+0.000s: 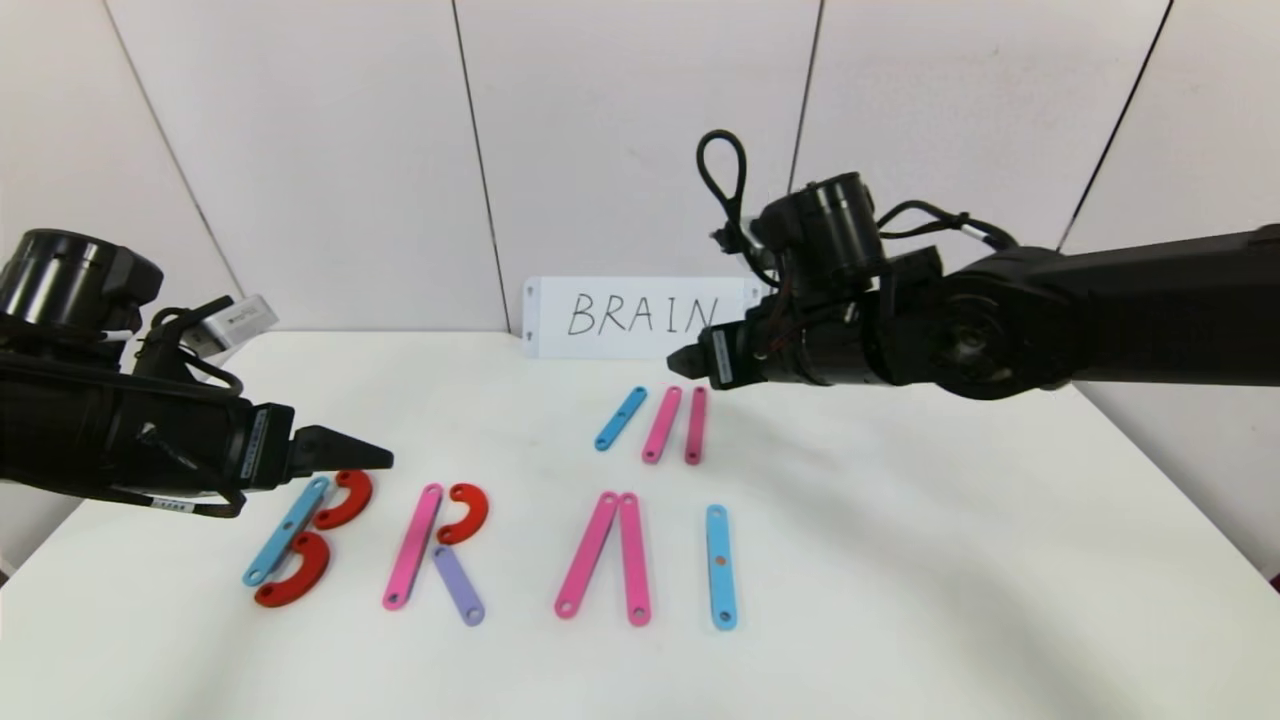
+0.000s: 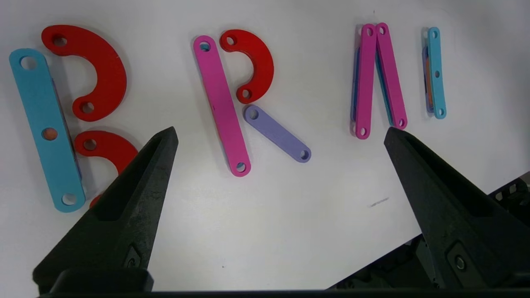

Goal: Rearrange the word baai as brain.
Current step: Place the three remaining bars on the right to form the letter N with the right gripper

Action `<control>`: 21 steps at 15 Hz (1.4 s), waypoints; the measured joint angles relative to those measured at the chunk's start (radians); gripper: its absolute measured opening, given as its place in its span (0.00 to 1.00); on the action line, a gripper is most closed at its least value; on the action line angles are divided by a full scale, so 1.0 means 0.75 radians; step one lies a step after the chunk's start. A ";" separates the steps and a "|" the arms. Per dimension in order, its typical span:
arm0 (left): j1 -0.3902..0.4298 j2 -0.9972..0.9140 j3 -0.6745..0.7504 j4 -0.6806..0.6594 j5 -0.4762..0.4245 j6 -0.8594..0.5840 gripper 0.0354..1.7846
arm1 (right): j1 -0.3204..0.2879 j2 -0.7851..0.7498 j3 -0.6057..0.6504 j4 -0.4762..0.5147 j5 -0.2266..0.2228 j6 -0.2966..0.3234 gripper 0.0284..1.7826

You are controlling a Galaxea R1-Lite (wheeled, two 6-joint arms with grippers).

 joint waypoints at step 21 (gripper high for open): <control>0.003 0.037 0.015 -0.004 -0.007 0.001 0.98 | 0.088 0.520 -0.502 0.203 -0.117 0.155 0.97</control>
